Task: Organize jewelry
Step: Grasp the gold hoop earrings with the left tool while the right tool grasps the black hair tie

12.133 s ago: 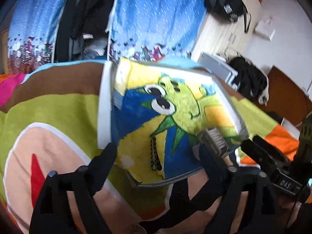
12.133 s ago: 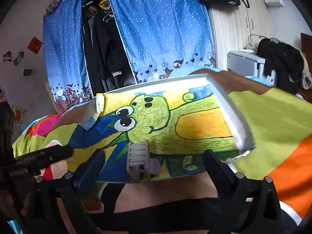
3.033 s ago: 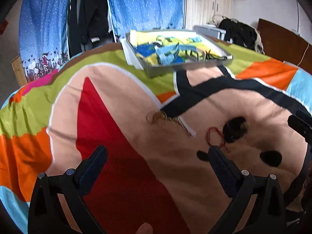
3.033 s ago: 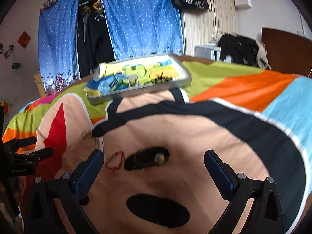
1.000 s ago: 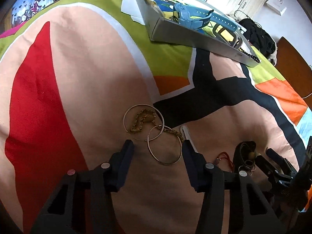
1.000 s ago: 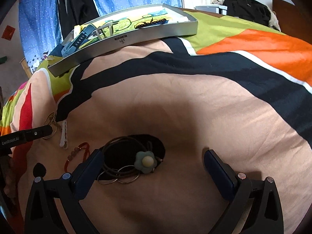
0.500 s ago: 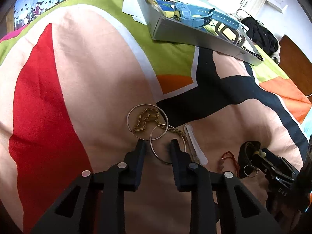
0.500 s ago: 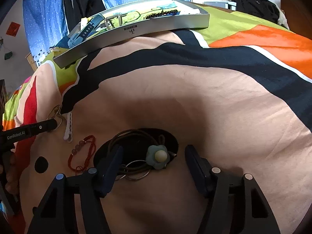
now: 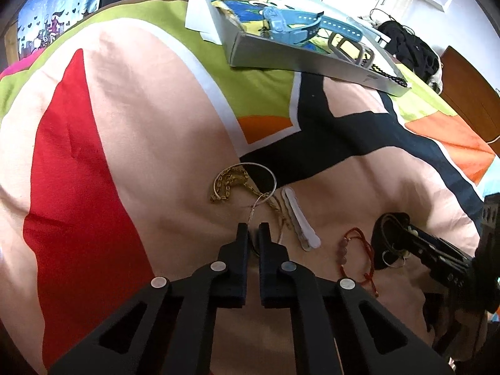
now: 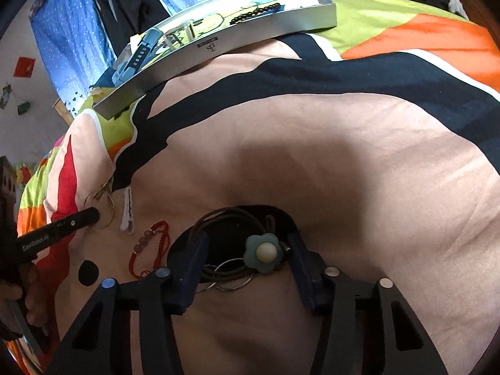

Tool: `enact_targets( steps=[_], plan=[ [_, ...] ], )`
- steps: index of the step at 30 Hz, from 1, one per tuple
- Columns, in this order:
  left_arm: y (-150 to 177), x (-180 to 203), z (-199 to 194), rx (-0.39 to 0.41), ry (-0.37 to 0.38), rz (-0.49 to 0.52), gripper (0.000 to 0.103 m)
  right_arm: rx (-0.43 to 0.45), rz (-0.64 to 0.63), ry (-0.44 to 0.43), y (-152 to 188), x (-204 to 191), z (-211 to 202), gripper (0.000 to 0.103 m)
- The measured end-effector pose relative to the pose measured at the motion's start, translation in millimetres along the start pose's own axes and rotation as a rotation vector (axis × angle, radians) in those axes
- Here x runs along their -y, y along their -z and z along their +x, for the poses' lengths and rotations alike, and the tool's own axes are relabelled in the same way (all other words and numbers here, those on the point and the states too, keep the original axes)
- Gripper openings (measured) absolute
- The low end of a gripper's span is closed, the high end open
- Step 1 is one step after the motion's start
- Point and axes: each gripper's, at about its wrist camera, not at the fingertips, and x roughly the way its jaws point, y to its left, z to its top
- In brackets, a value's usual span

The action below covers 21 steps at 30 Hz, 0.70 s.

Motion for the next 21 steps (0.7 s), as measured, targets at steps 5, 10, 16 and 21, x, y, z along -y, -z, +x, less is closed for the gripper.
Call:
enact_targets(
  steps=[5,10,16,21],
  plan=[
    [6,16,-4,-0.015,0.037,0.050,0.000,-0.009,0.009,0.030,1,2,-1,0.032],
    [17,34,-8,-0.036,0.065,0.105,0.000,-0.024,-0.011,0.062,-1,0,2,0.024],
    [28,45,-12,-0.061,0.097,0.141,0.000,-0.025,-0.045,0.073,3,-4,-1,0.023],
    [31,48,-24,-0.062,0.116,0.154,0.000,0.004,-0.053,0.063,5,-7,-11,0.023]
  ],
)
